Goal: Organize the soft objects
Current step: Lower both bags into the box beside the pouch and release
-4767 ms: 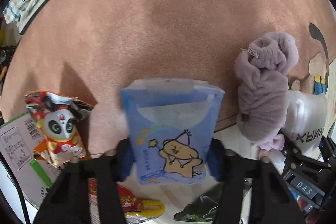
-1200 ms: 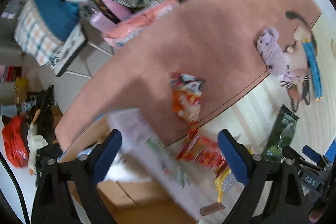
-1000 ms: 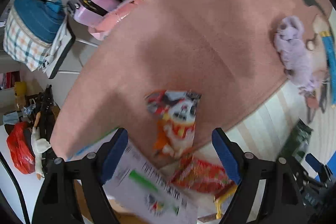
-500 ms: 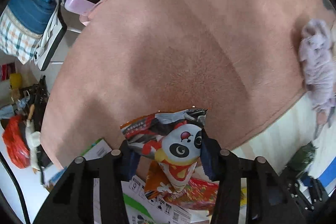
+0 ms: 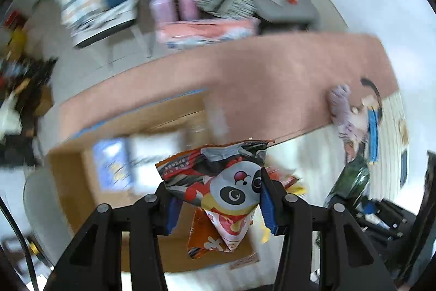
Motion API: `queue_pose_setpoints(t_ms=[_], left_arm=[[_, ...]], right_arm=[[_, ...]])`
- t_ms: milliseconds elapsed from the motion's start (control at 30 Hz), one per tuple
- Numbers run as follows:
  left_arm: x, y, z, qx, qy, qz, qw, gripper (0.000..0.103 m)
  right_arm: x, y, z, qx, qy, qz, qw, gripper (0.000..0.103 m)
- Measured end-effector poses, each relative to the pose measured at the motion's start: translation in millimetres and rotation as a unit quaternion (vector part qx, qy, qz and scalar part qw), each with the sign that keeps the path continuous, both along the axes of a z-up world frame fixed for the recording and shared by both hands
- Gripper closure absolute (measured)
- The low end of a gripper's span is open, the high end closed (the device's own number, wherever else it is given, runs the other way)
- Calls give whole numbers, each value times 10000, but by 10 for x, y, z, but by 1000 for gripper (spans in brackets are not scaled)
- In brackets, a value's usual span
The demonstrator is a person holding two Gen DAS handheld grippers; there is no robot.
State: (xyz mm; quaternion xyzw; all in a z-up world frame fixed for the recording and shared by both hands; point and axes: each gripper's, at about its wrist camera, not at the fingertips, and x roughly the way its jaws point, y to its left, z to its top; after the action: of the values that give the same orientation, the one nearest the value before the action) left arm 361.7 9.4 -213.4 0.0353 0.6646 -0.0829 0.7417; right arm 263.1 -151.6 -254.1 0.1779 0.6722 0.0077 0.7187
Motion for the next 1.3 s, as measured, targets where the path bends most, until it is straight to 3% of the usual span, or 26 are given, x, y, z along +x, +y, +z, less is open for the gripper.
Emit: queue_pose_setpoints(t_ms=[167, 333, 567, 833, 900, 967, 1000, 1067, 1133, 1300], left_arm=[[-85, 1013, -17, 362, -152, 707, 9967, 58], [8, 1680, -352, 490, 138, 1249, 9909, 58], [265, 2042, -905, 514, 619, 1391, 9870, 58], [434, 2162, -1267, 598, 991, 1427, 9830, 55], [468, 2186, -1320, 600, 1089, 1436, 9818, 54], [480, 2201, -1331, 509, 1189, 1451, 9809, 43], [483, 2197, -1308, 473, 1155, 1442, 9816, 38], [474, 2178, -1232, 487, 1029, 1374, 9840, 15], [472, 2172, -1176, 483, 916, 1350, 9854, 8], [396, 2159, -1060, 335, 812, 1320, 9874, 6]], right_arm=[[374, 853, 117, -224, -186, 914, 9954, 66], [699, 1571, -87, -708, -78, 1498, 9861, 66], [942, 1870, -573, -1085, 214, 1728, 9787, 66], [1095, 2137, -818, -1465, 333, 1943, 9694, 66], [1146, 2186, -937, -1593, 537, 2012, 9650, 57], [1169, 2196, -952, -1619, 495, 1972, 9656, 29], [1169, 2199, -926, -1566, 444, 1949, 9672, 26], [1166, 2197, -900, -1532, 407, 1894, 9690, 19], [1168, 2196, -887, -1521, 375, 1888, 9694, 17], [1110, 2194, -808, -1358, 362, 1806, 9735, 6]])
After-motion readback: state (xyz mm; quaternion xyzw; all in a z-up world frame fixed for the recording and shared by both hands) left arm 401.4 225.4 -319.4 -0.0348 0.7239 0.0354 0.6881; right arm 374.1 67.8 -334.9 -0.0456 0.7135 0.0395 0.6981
